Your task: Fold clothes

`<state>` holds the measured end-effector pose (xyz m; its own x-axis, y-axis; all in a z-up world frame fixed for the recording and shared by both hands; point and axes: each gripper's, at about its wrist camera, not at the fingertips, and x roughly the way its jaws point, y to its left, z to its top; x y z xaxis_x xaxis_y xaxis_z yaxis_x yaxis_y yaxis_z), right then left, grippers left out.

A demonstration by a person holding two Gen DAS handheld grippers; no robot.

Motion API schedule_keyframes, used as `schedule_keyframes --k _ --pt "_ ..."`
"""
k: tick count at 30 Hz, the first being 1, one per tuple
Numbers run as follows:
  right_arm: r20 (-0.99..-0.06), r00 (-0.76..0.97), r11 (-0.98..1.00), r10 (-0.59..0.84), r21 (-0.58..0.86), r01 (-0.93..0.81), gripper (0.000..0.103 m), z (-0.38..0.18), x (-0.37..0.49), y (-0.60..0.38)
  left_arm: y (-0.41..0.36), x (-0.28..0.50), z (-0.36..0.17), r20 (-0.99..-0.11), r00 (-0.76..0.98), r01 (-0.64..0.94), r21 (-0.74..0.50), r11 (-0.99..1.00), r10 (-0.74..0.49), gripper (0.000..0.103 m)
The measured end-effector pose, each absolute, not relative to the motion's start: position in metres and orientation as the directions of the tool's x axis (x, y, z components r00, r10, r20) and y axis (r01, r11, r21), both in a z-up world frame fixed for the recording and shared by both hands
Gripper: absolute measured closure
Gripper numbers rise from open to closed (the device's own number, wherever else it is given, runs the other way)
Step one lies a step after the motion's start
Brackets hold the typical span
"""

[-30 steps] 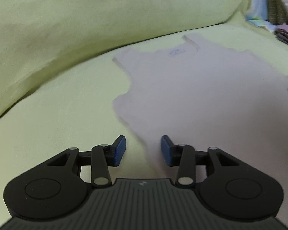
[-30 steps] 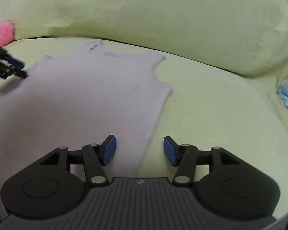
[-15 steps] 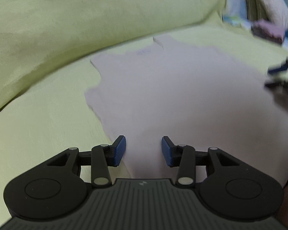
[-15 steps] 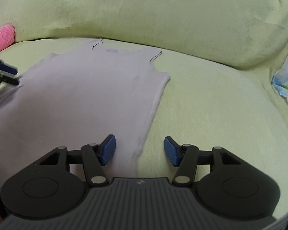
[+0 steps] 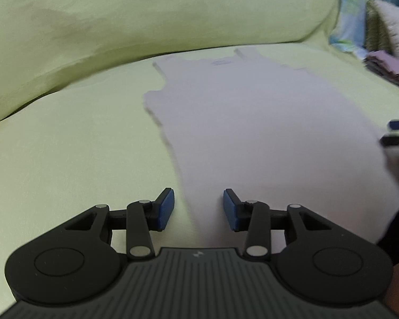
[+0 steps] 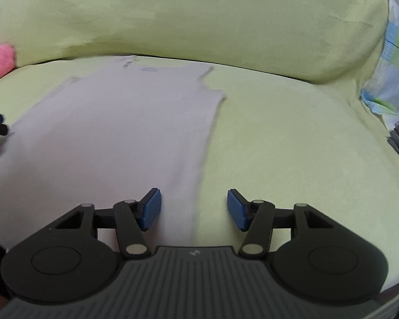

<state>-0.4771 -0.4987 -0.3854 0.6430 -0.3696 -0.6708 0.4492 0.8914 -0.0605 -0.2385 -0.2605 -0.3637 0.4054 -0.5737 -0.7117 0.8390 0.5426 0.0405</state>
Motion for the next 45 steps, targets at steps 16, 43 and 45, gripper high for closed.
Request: schedule_keyframes --k 16,43,45 --pt "-0.664 0.597 0.849 -0.449 -0.109 0.517 0.047 -0.39 -0.487 -0.505 -0.269 -0.254 -0.374 -0.736 0.412 0.837 0.073 0.542 -0.537 0.056" --pt "-0.691 0.676 0.947 -0.257 -0.039 0.32 0.05 -0.392 -0.486 -0.441 -0.254 -0.309 -0.383 -0.728 0.364 0.853 0.011 0.521 -0.581 0.053" --pt "-0.698 0.653 0.925 -0.294 -0.038 0.377 0.05 -0.392 -0.497 -0.452 -0.253 -0.309 -0.384 -0.727 0.369 0.854 0.02 0.52 -0.579 0.053"
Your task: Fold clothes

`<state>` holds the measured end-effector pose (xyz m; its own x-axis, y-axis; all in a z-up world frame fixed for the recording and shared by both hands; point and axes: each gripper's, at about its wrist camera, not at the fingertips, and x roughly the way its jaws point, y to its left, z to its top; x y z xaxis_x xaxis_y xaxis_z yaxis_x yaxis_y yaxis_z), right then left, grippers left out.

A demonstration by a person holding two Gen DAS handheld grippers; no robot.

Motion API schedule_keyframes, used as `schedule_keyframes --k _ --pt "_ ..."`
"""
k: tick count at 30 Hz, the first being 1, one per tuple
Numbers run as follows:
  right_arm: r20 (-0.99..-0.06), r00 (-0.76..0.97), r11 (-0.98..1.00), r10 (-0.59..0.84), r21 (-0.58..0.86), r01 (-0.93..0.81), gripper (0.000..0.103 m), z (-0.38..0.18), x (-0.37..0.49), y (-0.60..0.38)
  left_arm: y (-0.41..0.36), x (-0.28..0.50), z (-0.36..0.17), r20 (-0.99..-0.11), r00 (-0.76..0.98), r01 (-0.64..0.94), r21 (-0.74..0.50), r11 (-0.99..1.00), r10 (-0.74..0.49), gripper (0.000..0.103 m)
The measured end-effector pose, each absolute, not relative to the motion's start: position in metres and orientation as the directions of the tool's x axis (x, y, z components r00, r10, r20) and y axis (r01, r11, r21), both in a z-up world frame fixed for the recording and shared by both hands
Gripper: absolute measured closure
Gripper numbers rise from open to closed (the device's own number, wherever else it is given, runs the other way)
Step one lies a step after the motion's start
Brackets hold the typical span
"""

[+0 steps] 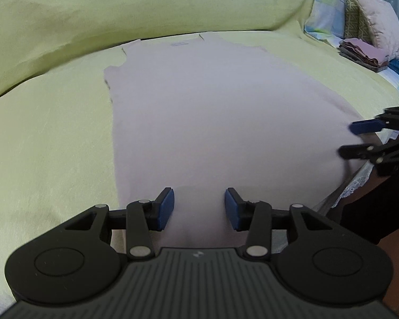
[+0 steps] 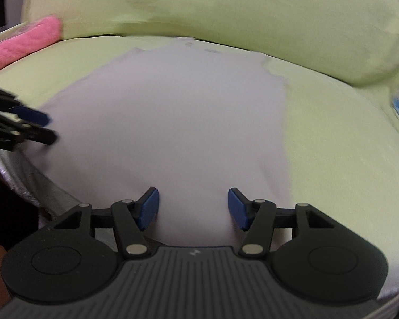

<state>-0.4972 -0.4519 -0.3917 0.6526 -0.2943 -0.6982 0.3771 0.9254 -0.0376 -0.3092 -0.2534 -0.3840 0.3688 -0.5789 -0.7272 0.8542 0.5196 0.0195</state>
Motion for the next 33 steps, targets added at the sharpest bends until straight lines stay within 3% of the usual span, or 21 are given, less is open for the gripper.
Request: schedule_keyframes --k 10,18,22,23,26,28,29,33 --pt "-0.704 0.623 0.868 -0.341 0.018 0.495 0.055 -0.384 -0.516 -0.472 -0.257 -0.307 -0.379 -0.745 0.365 0.854 0.029 0.519 -0.558 0.053" --pt "-0.643 0.708 0.896 -0.292 0.075 0.439 0.055 -0.366 -0.486 -0.488 -0.289 -0.288 -0.357 -0.689 0.391 0.868 0.056 0.494 -0.609 0.053" --pt "-0.663 0.708 0.909 -0.243 0.099 0.405 0.055 -0.385 -0.457 -0.502 -0.306 -0.27 -0.368 -0.711 0.365 0.872 0.034 0.488 -0.602 0.053" --pt "-0.656 0.712 0.909 -0.252 0.092 0.406 0.057 -0.386 -0.458 -0.505 -0.307 -0.266 -0.372 -0.718 0.362 0.87 0.033 0.491 -0.594 0.053" --pt "-0.647 0.712 0.896 -0.273 0.1 0.434 0.074 -0.388 -0.467 -0.519 -0.303 -0.259 -0.379 -0.717 0.35 0.87 0.011 0.492 -0.603 0.05" --pt "-0.651 0.71 0.886 -0.269 0.122 0.448 0.09 -0.388 -0.471 -0.528 -0.299 -0.256 -0.378 -0.721 0.345 0.867 0.0 0.498 -0.601 0.05" --pt "-0.655 0.706 0.88 -0.269 0.13 0.456 0.09 -0.386 -0.473 -0.533 -0.298 -0.255 -0.376 -0.725 0.349 0.865 0.005 0.502 -0.594 0.051" --pt "-0.627 0.714 0.882 -0.311 0.091 0.463 0.063 -0.37 -0.466 -0.528 -0.301 -0.251 -0.366 -0.708 0.364 0.861 0.008 0.509 -0.605 0.051"
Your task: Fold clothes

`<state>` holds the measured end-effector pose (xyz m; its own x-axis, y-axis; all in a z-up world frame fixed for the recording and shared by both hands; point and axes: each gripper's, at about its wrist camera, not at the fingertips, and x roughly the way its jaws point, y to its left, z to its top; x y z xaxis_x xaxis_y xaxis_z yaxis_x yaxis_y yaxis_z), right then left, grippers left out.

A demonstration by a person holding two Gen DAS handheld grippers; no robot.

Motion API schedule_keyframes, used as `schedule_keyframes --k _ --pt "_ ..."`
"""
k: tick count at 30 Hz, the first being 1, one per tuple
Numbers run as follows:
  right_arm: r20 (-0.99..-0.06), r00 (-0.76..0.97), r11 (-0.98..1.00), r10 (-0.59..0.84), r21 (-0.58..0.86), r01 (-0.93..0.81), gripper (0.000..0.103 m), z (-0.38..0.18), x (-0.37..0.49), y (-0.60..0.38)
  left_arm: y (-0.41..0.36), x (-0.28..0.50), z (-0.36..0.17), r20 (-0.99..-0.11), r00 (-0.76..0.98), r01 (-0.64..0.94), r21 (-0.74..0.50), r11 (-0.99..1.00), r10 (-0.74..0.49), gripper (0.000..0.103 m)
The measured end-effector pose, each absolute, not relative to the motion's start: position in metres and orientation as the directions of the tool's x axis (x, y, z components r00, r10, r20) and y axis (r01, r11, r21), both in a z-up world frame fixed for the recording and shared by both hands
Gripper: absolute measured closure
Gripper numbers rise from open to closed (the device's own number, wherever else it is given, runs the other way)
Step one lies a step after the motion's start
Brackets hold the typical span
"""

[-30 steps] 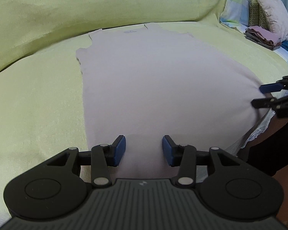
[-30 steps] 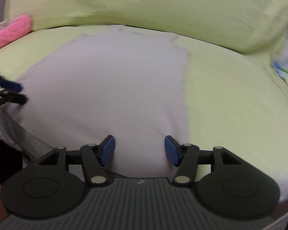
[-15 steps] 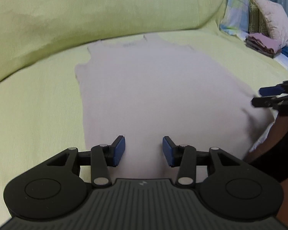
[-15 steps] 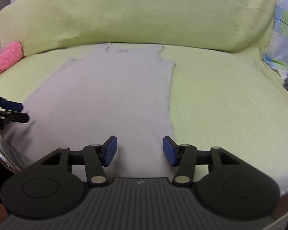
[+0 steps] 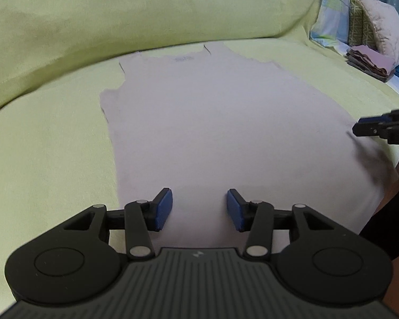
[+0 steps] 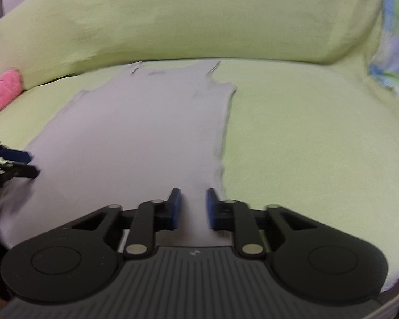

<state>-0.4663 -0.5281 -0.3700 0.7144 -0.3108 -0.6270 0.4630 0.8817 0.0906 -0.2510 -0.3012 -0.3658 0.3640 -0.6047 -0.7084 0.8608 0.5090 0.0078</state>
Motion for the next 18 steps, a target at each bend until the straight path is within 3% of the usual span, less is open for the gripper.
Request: schedule_keyframes --k 9,13,14,16,18 --pt "-0.632 0.723 0.907 -0.278 0.074 0.414 0.065 -0.385 -0.426 -0.536 -0.336 -0.225 -0.369 -0.708 0.36 0.868 0.015 0.496 -0.608 0.051" --pt "-0.625 0.72 0.878 -0.301 0.114 0.465 0.078 -0.387 -0.434 -0.56 -0.341 -0.214 -0.372 -0.707 0.362 0.866 0.014 0.499 -0.608 0.051" --pt "-0.622 0.72 0.881 -0.307 0.101 0.463 0.077 -0.383 -0.433 -0.561 -0.342 -0.211 -0.371 -0.697 0.366 0.865 0.01 0.502 -0.617 0.051" --pt "-0.601 0.74 0.898 -0.303 0.081 0.433 0.067 -0.378 -0.429 -0.554 -0.345 -0.206 -0.371 -0.689 0.363 0.865 -0.001 0.502 -0.627 0.051" --pt "-0.588 0.756 0.914 -0.287 0.069 0.4 0.065 -0.375 -0.423 -0.548 -0.351 -0.196 -0.376 -0.694 0.357 0.863 -0.011 0.506 -0.625 0.051"
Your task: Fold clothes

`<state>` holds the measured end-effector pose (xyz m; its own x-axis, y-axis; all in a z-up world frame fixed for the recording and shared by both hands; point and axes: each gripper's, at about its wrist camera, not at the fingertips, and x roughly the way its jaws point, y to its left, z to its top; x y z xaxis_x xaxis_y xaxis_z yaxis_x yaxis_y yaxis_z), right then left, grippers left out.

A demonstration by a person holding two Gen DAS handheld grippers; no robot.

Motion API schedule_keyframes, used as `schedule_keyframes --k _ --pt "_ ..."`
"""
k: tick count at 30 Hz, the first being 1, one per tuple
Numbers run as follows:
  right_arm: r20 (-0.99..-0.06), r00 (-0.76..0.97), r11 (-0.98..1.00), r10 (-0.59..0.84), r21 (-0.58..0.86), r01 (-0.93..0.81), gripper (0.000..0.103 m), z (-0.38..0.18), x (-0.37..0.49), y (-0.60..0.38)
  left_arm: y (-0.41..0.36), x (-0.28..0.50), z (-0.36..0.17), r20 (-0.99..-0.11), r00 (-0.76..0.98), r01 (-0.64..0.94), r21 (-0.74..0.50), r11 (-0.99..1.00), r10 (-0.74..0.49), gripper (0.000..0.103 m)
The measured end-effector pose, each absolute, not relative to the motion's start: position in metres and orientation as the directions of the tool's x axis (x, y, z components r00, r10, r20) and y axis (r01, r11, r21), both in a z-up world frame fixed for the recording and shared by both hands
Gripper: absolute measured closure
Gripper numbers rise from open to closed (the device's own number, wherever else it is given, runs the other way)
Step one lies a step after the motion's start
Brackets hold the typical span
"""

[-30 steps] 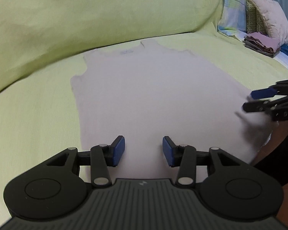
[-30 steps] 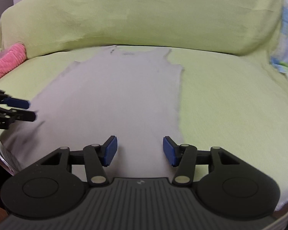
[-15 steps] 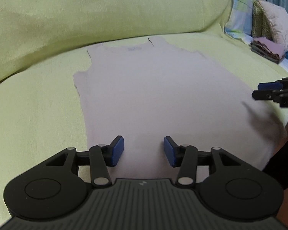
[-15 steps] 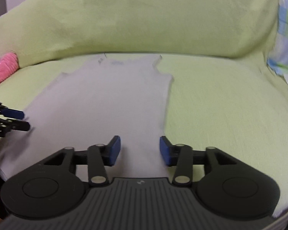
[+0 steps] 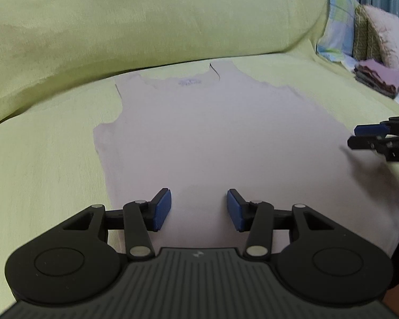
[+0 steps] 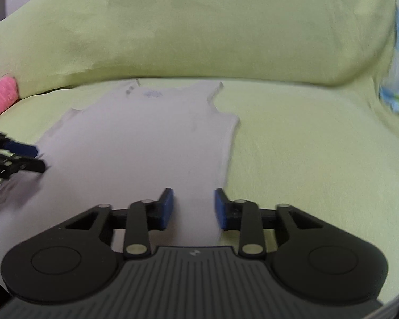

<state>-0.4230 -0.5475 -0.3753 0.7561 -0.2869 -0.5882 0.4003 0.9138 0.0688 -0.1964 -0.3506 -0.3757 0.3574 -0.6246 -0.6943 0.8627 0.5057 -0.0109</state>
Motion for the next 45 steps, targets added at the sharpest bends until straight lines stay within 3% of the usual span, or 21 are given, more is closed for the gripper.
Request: schedule_keyframes --k 9,15,21,27,33,36,41,45 --pt "-0.601 0.742 0.904 -0.299 0.071 0.421 0.062 -0.392 -0.378 -0.588 -0.359 -0.168 -0.38 -0.687 0.362 0.857 -0.021 0.515 -0.63 0.046" --pt "-0.579 0.764 0.916 -0.284 0.071 0.395 0.062 -0.383 -0.347 -0.605 -0.371 -0.148 -0.365 -0.623 0.38 0.858 -0.039 0.513 -0.684 0.047" --pt "-0.606 0.762 0.942 -0.228 0.06 0.329 0.054 -0.399 -0.314 -0.62 -0.414 -0.112 -0.371 -0.627 0.351 0.886 -0.018 0.463 -0.695 0.047" --pt "-0.603 0.763 0.941 -0.235 0.057 0.334 0.054 -0.383 -0.281 -0.659 -0.453 -0.084 -0.371 -0.611 0.321 0.908 -0.019 0.419 -0.724 0.047" --pt "-0.59 0.791 0.934 -0.162 0.168 0.316 0.057 -0.377 -0.238 -0.719 -0.488 -0.069 -0.375 -0.606 0.298 0.922 -0.016 0.386 -0.737 0.047" --pt "-0.594 0.803 0.903 -0.048 0.318 0.289 0.059 -0.39 -0.209 -0.76 -0.489 -0.068 -0.378 -0.597 0.304 0.917 -0.027 0.397 -0.743 0.047" --pt "-0.599 0.799 0.868 0.055 0.424 0.259 0.061 -0.409 -0.187 -0.786 -0.486 -0.073 -0.384 -0.593 0.293 0.921 -0.035 0.388 -0.75 0.046" --pt "-0.553 0.829 0.837 0.083 0.49 0.243 0.063 -0.415 -0.18 -0.799 -0.486 -0.073 -0.388 -0.591 0.281 0.923 -0.049 0.382 -0.756 0.045"
